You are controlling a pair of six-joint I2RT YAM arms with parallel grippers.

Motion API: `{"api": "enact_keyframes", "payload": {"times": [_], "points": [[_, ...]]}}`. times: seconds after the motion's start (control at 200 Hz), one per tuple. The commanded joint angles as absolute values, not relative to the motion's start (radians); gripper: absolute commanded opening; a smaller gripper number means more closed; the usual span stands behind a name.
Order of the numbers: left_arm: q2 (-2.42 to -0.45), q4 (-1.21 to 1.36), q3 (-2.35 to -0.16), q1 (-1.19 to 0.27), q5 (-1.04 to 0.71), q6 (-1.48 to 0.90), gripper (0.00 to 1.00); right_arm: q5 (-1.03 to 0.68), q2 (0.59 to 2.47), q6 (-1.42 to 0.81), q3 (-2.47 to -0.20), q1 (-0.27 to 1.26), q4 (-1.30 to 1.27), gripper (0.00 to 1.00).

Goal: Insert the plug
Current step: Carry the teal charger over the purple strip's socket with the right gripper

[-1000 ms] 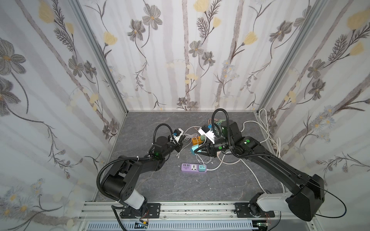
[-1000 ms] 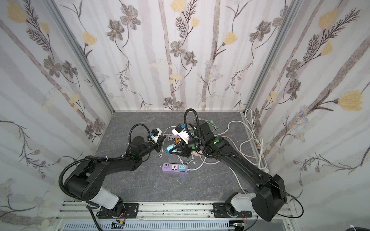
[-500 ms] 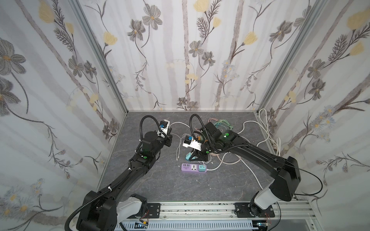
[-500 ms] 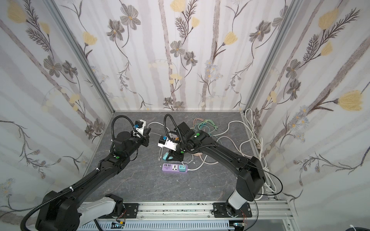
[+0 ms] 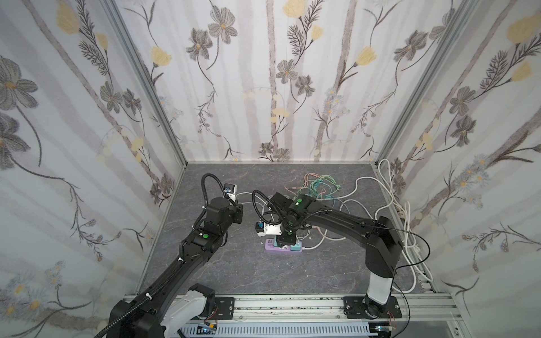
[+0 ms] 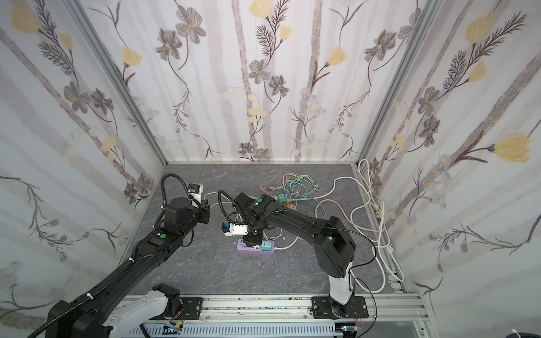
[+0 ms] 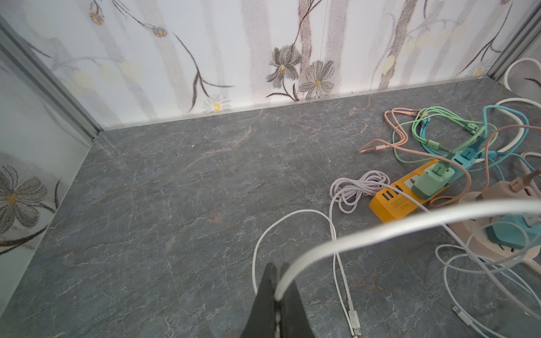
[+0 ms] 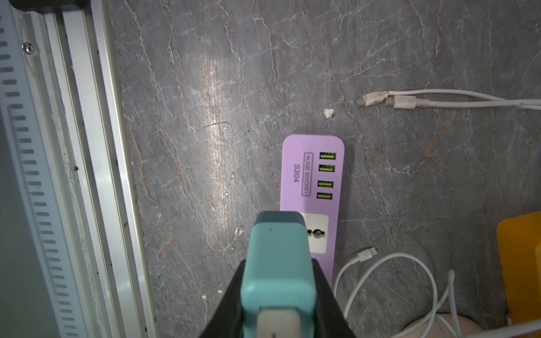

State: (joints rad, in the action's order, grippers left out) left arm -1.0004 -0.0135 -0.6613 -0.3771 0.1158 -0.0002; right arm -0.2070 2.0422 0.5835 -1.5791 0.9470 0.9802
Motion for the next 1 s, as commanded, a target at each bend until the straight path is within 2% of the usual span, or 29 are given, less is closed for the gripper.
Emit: {"api": "enact_keyframes", "payload": {"times": [0.0,0.655,0.994], "points": [[-0.997,-0.032,-0.657,-0.377,0.143,-0.026,0.0,-0.142,2.063,0.579,-1.574,0.951,0.984,0.0],[-1.017,-0.048,-0.658,-0.376,0.143,-0.033,0.0,-0.062,2.088,0.539,-1.534,0.962,0.939,0.0],[-1.035,-0.059,-0.667,-0.376,0.133,-0.028,0.0,-0.084,2.106,0.545,-1.529,0.965,0.96,0.0]]}}
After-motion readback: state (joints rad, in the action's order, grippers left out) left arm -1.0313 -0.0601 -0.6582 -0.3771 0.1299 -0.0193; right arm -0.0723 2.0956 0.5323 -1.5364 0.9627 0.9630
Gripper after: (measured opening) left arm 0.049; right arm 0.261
